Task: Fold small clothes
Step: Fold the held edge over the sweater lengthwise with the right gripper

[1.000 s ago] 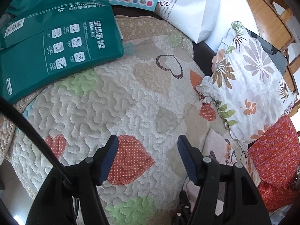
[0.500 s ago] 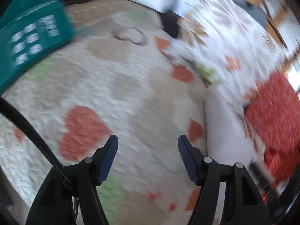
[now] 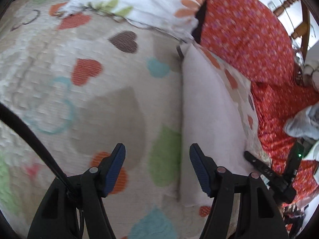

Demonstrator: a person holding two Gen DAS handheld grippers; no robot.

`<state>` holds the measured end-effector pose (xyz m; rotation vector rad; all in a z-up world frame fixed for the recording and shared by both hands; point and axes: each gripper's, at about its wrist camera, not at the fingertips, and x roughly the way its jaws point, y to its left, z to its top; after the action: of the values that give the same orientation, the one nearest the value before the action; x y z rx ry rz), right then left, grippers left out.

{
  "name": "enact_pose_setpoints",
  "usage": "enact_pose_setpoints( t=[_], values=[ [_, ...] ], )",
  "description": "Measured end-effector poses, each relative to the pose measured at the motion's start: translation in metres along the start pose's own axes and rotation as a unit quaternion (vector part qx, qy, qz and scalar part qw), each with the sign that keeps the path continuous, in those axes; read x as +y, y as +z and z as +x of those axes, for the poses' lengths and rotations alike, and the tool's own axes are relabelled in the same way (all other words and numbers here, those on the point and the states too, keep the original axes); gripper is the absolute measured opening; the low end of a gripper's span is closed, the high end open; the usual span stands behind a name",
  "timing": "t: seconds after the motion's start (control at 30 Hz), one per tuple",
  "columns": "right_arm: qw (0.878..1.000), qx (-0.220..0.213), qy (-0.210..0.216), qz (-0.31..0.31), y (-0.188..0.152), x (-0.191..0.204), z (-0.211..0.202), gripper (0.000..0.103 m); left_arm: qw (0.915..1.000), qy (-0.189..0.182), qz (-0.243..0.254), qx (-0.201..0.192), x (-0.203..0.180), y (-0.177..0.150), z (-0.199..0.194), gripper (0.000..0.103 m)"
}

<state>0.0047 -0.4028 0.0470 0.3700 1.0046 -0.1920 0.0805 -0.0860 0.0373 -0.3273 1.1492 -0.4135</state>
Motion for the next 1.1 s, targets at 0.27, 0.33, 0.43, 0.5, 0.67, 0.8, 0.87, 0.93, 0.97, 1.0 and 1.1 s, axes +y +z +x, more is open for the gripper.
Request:
enact_pose_setpoints(
  t=[0.27,0.33,0.43,0.5,0.67,0.8,0.87,0.93,0.97,1.0,1.1],
  values=[
    [0.998,0.040,-0.018,-0.038,-0.016,0.000,0.004,0.009,0.9997,0.013,0.022,0.008,-0.023,-0.005,0.023,0.066],
    [0.998,0.041,0.007,-0.044,-0.015,-0.003,-0.004,0.011,0.9997,0.009,0.022,0.006,-0.023,-0.005,0.024,0.067],
    [0.999,-0.018,0.031,-0.016,0.005,-0.014,-0.039,0.030,0.9998,-0.005,0.017,0.004,-0.024,-0.003,0.027,0.068],
    [0.998,-0.065,0.007,-0.012,0.027,-0.016,-0.053,0.042,0.9998,-0.011,0.017,-0.001,-0.025,-0.001,0.028,0.070],
    [0.995,-0.064,0.033,-0.064,0.097,0.009,-0.006,0.042,0.9995,-0.011,0.031,-0.004,-0.037,0.001,0.037,0.071],
    [0.996,-0.026,0.022,-0.079,0.129,0.028,0.054,0.042,0.9988,-0.018,0.046,0.002,-0.046,0.002,0.039,0.071],
    [0.996,0.039,0.029,-0.079,0.132,0.034,0.094,0.042,0.9985,-0.018,0.051,0.001,-0.047,0.002,0.037,0.071],
    [0.995,0.037,0.049,-0.075,0.131,0.034,0.098,0.021,0.9983,-0.015,0.056,-0.007,-0.047,0.005,0.034,0.071],
    [0.995,0.029,0.058,-0.070,0.131,0.034,0.092,0.008,0.9982,-0.013,0.057,-0.010,-0.047,0.006,0.032,0.071],
    [0.996,0.016,0.071,-0.061,0.132,0.029,0.081,0.006,0.9982,-0.013,0.055,-0.016,-0.046,0.008,0.029,0.071],
    [0.998,-0.041,0.025,-0.034,0.132,0.007,0.052,0.006,0.9986,-0.013,0.046,-0.022,-0.042,0.013,0.027,0.074]
  ],
)
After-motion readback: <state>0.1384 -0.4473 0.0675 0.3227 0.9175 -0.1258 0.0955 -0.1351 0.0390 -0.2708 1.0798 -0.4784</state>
